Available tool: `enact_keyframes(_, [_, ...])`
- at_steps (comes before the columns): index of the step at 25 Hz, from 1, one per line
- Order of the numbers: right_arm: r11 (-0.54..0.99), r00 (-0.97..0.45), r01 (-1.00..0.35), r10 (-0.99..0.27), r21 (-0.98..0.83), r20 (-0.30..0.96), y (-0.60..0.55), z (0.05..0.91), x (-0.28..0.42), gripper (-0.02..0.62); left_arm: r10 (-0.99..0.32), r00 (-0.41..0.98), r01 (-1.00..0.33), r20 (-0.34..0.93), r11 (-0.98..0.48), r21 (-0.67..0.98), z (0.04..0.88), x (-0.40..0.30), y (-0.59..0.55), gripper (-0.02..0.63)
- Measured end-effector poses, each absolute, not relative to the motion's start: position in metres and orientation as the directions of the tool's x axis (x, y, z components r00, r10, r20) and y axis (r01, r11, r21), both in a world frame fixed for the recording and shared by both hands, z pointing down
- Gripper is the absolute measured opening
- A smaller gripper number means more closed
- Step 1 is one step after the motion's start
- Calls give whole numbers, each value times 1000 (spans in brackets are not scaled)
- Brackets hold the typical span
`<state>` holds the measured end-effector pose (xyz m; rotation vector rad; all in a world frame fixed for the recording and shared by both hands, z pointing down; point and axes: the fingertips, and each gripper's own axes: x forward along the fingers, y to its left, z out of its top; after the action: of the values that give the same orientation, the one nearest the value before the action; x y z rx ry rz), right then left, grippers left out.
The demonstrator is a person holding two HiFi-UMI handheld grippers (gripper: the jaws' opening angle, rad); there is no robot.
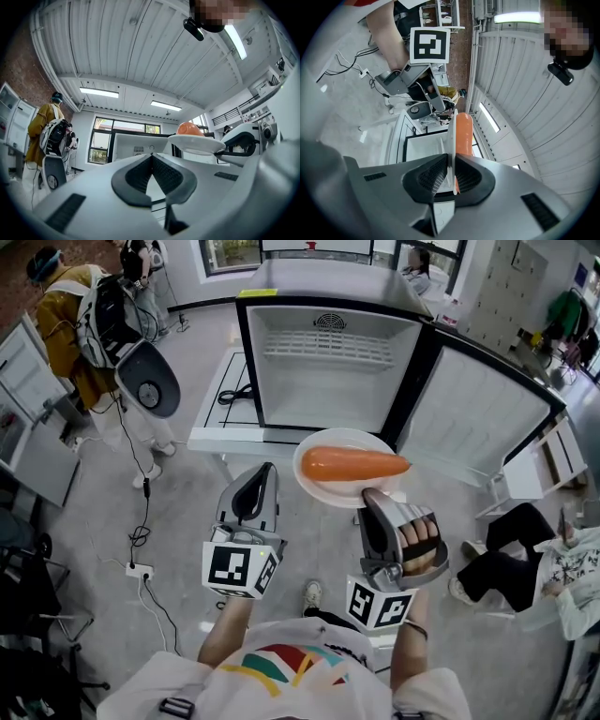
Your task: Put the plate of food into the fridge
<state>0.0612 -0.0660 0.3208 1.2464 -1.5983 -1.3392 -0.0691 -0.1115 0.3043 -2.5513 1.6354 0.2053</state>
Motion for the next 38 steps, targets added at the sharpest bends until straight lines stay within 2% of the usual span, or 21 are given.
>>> enact_keyframes(38, [69, -295, -229, -955, 971, -2, -198, 345, 104, 41, -913, 381, -922, -142, -386, 6, 319, -40, -238, 8])
